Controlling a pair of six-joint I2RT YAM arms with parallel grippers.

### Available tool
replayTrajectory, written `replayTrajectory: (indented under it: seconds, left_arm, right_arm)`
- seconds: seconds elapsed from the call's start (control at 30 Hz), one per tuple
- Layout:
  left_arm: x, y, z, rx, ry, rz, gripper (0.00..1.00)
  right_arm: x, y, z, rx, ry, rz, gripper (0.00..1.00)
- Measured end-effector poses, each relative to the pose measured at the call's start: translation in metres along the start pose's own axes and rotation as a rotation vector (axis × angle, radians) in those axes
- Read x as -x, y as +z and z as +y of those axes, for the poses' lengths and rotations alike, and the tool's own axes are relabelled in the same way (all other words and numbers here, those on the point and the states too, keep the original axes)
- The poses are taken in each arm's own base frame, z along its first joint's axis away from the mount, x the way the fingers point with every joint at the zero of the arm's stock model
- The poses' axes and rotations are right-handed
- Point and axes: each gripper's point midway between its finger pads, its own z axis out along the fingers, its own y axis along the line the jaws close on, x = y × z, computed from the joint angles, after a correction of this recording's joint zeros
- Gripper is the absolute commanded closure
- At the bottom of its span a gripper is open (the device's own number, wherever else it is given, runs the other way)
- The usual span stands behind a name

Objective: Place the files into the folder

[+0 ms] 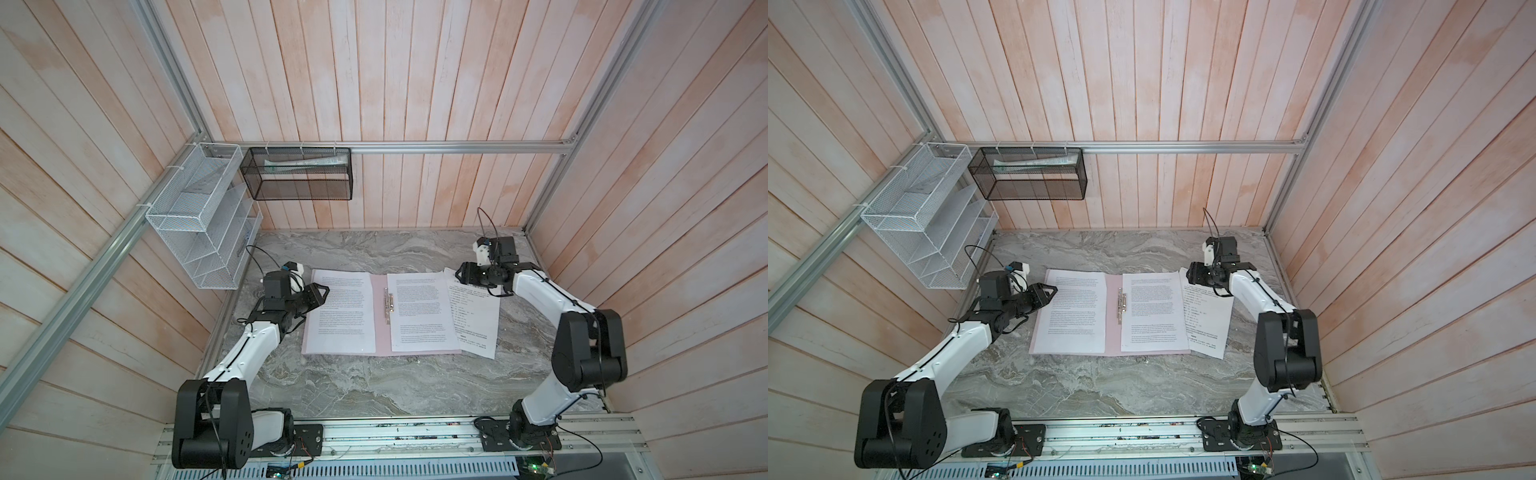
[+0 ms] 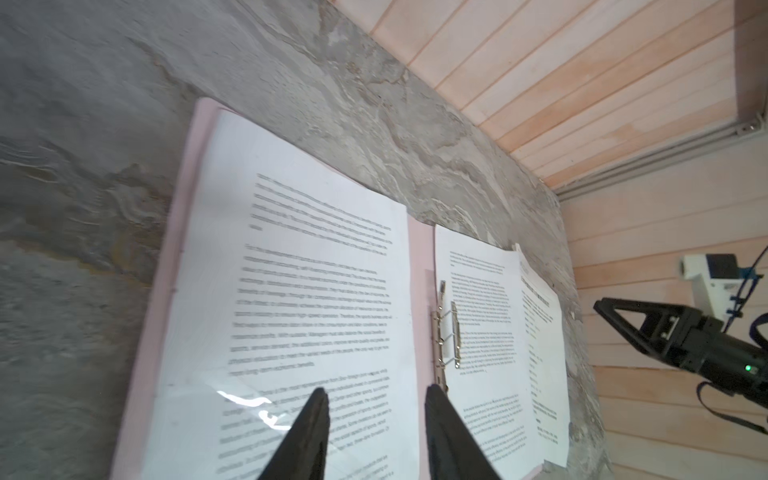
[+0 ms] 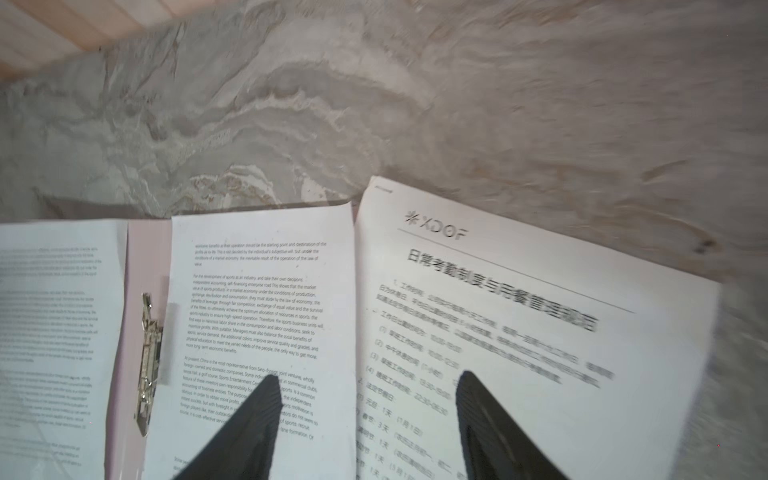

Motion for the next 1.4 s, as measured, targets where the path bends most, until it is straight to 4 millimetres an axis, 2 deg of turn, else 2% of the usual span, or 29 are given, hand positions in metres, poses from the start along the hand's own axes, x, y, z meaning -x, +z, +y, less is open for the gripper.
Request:
replayTrajectory:
  seconds: [0.1,0.2,0.3,0.37,0.6,0.83,1.1,1.4]
  left_arm:
    - [-0.017,0.014,-0.039,-0.070,0.035,0.031,0.58]
    - [-0.031,0.033,-0.079,-0.142,0.075,0.075,0.57]
    - [-0.040,0.056,-0.110,-0.196,0.102,0.110,0.57]
    - [-0.045,0.069,-0.124,-0.220,0.113,0.129,0.57]
    - [-0.076,0.104,-0.149,-0.271,0.136,0.214,0.54]
    - [-0.110,0.127,-0.147,-0.280,0.134,0.301,0.54]
    - [-0.124,0.143,-0.145,-0.297,0.118,0.349,0.55]
    - [-0.131,0.151,-0.146,-0.319,0.111,0.380,0.55]
  right_arm:
    - [0.003,-0.021,-0.047,-0.052,0.130,-0.093,0.30]
    - [-0.012,-0.029,-0.097,-0.091,0.288,-0.131,0.30]
    - [-0.030,-0.032,-0.128,-0.068,0.431,-0.150,0.31]
    - [-0.043,-0.033,-0.136,-0.032,0.502,-0.161,0.31]
    - [-0.092,-0.039,-0.132,0.057,0.619,-0.148,0.31]
    - [-0.128,-0.040,-0.134,0.073,0.677,-0.112,0.31]
    - [-0.133,-0.032,-0.126,0.160,0.695,-0.103,0.33]
    - [-0.126,-0.021,-0.120,0.263,0.700,-0.107,0.40]
